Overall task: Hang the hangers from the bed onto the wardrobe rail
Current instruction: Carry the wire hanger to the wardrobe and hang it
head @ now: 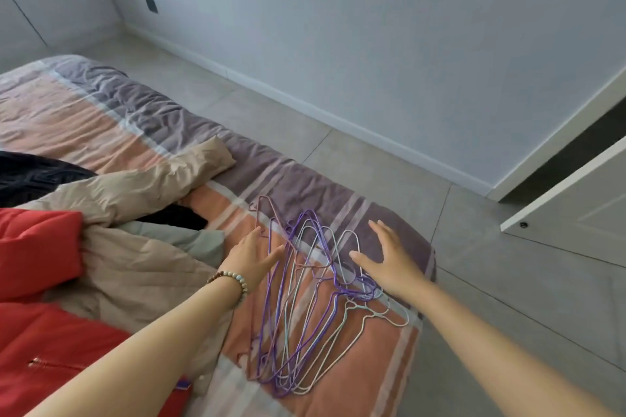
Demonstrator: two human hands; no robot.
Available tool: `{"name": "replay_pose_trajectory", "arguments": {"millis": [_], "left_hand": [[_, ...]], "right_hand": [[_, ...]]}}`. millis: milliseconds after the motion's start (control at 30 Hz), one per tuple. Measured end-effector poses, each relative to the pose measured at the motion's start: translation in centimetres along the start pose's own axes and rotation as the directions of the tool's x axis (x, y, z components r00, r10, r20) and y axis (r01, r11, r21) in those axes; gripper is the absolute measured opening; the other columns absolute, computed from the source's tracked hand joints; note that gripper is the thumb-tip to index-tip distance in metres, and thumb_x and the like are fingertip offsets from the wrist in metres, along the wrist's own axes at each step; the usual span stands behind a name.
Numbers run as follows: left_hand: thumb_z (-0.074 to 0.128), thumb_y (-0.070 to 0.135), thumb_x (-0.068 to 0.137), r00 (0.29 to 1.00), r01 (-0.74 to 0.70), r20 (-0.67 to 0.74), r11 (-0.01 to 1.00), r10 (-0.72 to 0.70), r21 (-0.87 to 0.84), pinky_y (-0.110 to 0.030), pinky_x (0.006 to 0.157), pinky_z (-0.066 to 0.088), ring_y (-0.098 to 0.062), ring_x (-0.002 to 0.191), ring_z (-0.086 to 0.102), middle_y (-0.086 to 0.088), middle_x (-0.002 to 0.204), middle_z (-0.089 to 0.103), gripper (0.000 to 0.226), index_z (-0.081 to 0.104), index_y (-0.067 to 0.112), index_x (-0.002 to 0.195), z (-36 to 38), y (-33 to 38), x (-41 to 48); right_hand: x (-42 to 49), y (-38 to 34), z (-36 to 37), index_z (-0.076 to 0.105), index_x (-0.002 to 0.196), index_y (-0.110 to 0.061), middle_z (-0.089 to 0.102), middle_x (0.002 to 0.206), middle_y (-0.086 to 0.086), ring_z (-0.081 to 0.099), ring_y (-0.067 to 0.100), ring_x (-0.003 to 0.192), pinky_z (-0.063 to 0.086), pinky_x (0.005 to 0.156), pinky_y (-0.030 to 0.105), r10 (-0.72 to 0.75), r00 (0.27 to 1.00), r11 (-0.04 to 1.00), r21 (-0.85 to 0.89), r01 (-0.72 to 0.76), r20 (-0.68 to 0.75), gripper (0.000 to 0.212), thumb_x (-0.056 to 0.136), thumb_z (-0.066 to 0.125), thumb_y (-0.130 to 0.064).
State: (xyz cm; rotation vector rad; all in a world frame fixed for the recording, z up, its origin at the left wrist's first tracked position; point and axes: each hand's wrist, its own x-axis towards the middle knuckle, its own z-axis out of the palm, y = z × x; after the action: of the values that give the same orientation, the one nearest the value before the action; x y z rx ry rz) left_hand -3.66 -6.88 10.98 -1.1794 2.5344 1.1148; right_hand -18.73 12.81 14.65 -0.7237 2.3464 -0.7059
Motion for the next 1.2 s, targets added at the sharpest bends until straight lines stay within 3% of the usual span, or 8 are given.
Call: {"name": "replay_pose_trajectory", "arguments": {"millis": [433,600,733,833,900,1000,1067,1200], "left_hand": [[0.047,0.053,0.089,0.949,0.285,0.151,0.958,-0.278,-0.026,-0.033,0.112,0.028,-0.025,0.138,0.031,-0.009,0.152,0.028,0.078,0.017,0.012,0.147,11.3,-13.2,3.0],[0.048,0.043,0.092,0.933,0.357,0.146,0.899,-0.329,-0.254,-0.031,0.110,0.029,-0.023,0.134,0.038,-0.008,0.146,0.039,0.065,0.026,0.012,0.145,13.9,-15.2,3.9],[0.045,0.029,0.096,0.907,0.399,0.086,0.777,-0.413,-0.487,-0.023,0.102,0.029,-0.022,0.130,0.042,-0.009,0.141,0.045,0.047,0.039,0.009,0.139,14.6,-15.4,4.3],[0.048,0.025,0.095,0.880,0.379,-0.009,0.713,-0.475,-0.590,-0.023,0.091,0.037,-0.023,0.114,0.054,-0.010,0.125,0.058,0.037,0.053,0.007,0.126,14.9,-15.1,3.9],[0.049,0.026,0.095,0.892,0.314,-0.068,0.719,-0.447,-0.620,-0.020,0.071,0.043,-0.017,0.082,0.058,-0.008,0.096,0.065,0.027,0.063,0.010,0.111,15.4,-14.7,3.4],[0.043,0.025,0.097,0.891,0.235,-0.133,0.692,-0.434,-0.683,-0.018,0.048,0.040,-0.007,0.048,0.042,0.000,0.056,0.046,0.029,0.065,0.015,0.082,15.7,-14.1,2.8],[0.042,0.026,0.098,0.878,0.204,-0.176,0.680,-0.446,-0.704,-0.022,0.048,0.039,-0.002,0.039,0.040,0.001,0.050,0.042,0.033,0.063,0.017,0.074,15.2,-13.8,2.5],[0.040,0.025,0.098,0.905,0.125,-0.211,0.704,-0.370,-0.699,-0.016,0.042,0.038,0.000,0.037,0.042,-0.002,0.054,0.046,0.032,0.064,0.014,0.081,12.4,-11.1,2.0]], "right_hand": [[4.3,6.8,18.4,0.024,0.148,-0.019,0.022,0.156,0.000,0.025,0.016,0.142,0.024,0.113,0.030,0.154,0.956,0.984,0.047,-0.171,0.248,0.071,0.090,0.057,-0.042],[5.6,7.1,23.5,0.028,0.146,-0.019,0.034,0.151,0.000,0.035,0.015,0.137,0.031,0.109,0.029,0.162,0.941,0.957,0.184,-0.223,0.297,0.066,0.090,0.059,-0.034],[6.3,6.6,25.9,0.027,0.147,-0.018,0.041,0.145,0.001,0.037,0.018,0.134,0.032,0.106,0.029,0.231,0.907,0.844,0.391,-0.367,0.353,0.063,0.092,0.058,-0.024],[6.5,6.0,26.6,0.027,0.147,-0.017,0.048,0.130,-0.002,0.043,0.015,0.121,0.032,0.098,0.024,0.284,0.922,0.771,0.508,-0.383,0.264,0.060,0.094,0.055,-0.023],[6.4,5.5,26.7,0.033,0.145,-0.017,0.048,0.119,-0.003,0.043,0.010,0.112,0.031,0.096,0.023,0.297,0.921,0.711,0.585,-0.390,0.252,0.052,0.096,0.051,-0.021],[6.2,4.7,26.3,0.058,0.116,-0.027,0.057,0.106,0.001,0.053,0.009,0.097,0.040,0.089,0.021,0.278,0.924,0.630,0.677,-0.381,0.262,0.024,0.096,0.050,-0.015],[5.7,3.6,25.2,0.062,0.097,-0.026,0.059,0.088,0.002,0.057,0.010,0.080,0.046,0.074,0.018,0.226,0.937,0.601,0.719,-0.350,0.267,0.021,0.097,0.048,-0.010],[4.4,1.3,21.0,0.059,0.091,-0.016,0.061,0.076,0.003,0.063,0.012,0.064,0.051,0.062,0.020,0.123,0.955,0.526,0.798,-0.294,0.270,0.015,0.097,0.048,-0.007]]}}
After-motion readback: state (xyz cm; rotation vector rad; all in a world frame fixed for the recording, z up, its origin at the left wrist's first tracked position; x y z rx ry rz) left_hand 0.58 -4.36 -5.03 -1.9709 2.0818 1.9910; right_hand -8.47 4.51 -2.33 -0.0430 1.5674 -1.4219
